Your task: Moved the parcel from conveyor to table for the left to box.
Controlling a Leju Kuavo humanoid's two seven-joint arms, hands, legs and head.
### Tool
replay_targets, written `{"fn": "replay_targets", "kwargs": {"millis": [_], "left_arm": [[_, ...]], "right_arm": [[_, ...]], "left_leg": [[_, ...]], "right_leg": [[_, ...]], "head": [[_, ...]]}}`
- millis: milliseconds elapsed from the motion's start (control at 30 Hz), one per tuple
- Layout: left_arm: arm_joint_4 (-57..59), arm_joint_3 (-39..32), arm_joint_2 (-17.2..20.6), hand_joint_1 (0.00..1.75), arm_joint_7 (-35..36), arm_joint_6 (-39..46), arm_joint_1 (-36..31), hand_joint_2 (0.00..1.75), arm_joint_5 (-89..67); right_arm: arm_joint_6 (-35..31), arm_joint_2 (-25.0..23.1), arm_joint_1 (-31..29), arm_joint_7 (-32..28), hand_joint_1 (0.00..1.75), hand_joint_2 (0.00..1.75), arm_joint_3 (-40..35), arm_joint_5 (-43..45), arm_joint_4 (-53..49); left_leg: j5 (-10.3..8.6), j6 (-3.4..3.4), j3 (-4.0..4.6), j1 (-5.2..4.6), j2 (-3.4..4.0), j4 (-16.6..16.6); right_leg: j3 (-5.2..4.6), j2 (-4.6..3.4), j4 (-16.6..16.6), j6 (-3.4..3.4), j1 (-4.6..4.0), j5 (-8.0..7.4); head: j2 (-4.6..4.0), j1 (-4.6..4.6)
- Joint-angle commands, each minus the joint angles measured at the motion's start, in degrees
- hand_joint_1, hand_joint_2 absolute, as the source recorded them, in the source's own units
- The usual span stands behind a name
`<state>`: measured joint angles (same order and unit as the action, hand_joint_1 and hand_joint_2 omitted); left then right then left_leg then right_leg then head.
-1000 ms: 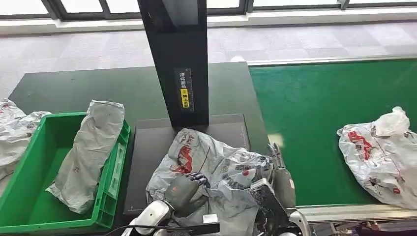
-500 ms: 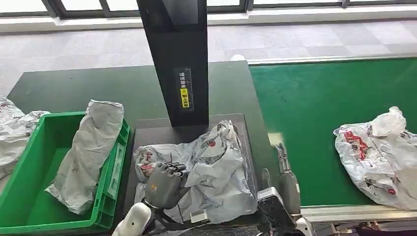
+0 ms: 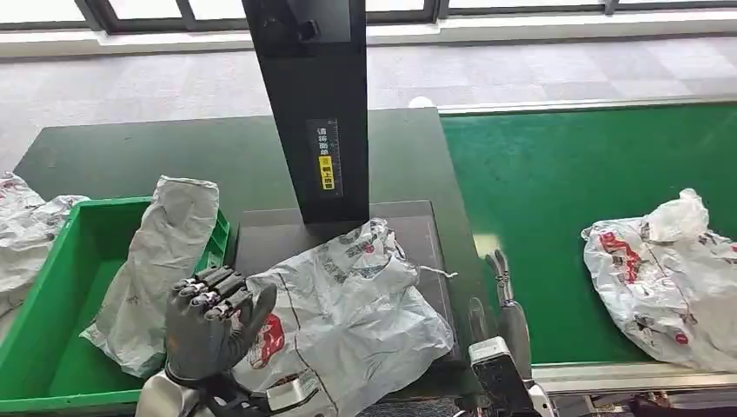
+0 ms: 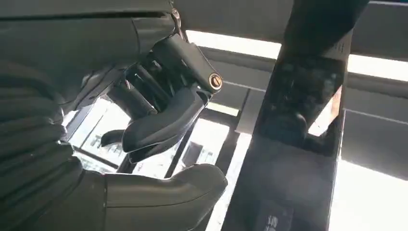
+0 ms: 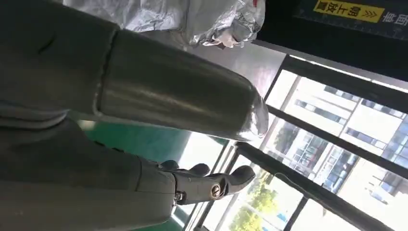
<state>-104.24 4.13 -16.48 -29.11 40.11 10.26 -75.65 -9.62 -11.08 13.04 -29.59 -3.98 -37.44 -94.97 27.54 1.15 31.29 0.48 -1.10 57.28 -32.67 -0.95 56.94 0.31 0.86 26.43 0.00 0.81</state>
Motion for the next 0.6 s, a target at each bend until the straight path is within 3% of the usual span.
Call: {"fn": "replay_targets", "kwargs": {"millis": [33,200,267,533,567,600], "left_arm": [[-10.3,-8.0,-3.5,1.75,0.5,-0.1,-0.8,1.75,4.0],[-13.0,-11.6,-3.5,1.75,-2.4,-0.1,-0.9,1.75,5.0],[-10.7,-8.4,-3.5,1.75,-0.1,-0.1,-0.2,1.75,1.6],[-7.0,-7.4,-3.5,1.75,0.8,-0.1,-1.6,1.75,0.7],[5.4,-0.5,1.1,1.75,1.1,-4.5,-0.2,1.75,7.0],[8.7,3.7,4.8,1.75,4.8,-11.6,-2.1,1.75,12.3]], "right_arm": [[2.0,-0.2,-1.5,-1.3,0.0,0.0,1.3,2.0,1.0],[2.9,-0.6,-2.3,-2.7,0.0,0.0,2.7,3.4,2.8],[2.9,-0.4,-2.6,-2.9,0.0,0.0,2.9,3.7,3.1],[2.9,-0.7,-2.6,-3.1,0.0,0.0,3.1,3.8,3.1],[3.1,-1.0,-2.0,-3.1,0.0,0.0,3.6,3.7,2.2],[3.5,-1.0,-1.5,-3.2,0.0,0.0,4.2,3.8,1.2]], "left_leg": [[0.02,-0.04,0.08,0.03,0.18,0.1],[0.01,-0.02,0.05,0.05,0.17,0.0],[-0.04,-0.04,0.03,0.03,0.18,0.0],[-0.06,-0.06,0.04,0.03,0.1,0.0],[-0.08,-0.04,0.01,0.0,-0.05,-0.1],[-0.1,-0.05,0.01,0.02,-0.05,-0.1]], "right_leg": [[-0.09,-0.05,0.0,-0.02,-0.04,-0.04],[-0.07,-0.06,0.0,-0.03,-0.04,-0.04],[-0.05,0.0,-0.1,-0.05,-0.04,-0.07],[-0.02,0.1,-0.1,-0.02,-0.04,-0.08],[0.02,0.19,-0.1,-0.01,0.01,-0.05],[0.04,0.23,-0.1,-0.03,-0.02,-0.07]], "head": [[0.0,0.0],[0.0,0.0],[0.0,0.0],[0.0,0.0],[0.0,0.0],[0.0,0.0]]}}
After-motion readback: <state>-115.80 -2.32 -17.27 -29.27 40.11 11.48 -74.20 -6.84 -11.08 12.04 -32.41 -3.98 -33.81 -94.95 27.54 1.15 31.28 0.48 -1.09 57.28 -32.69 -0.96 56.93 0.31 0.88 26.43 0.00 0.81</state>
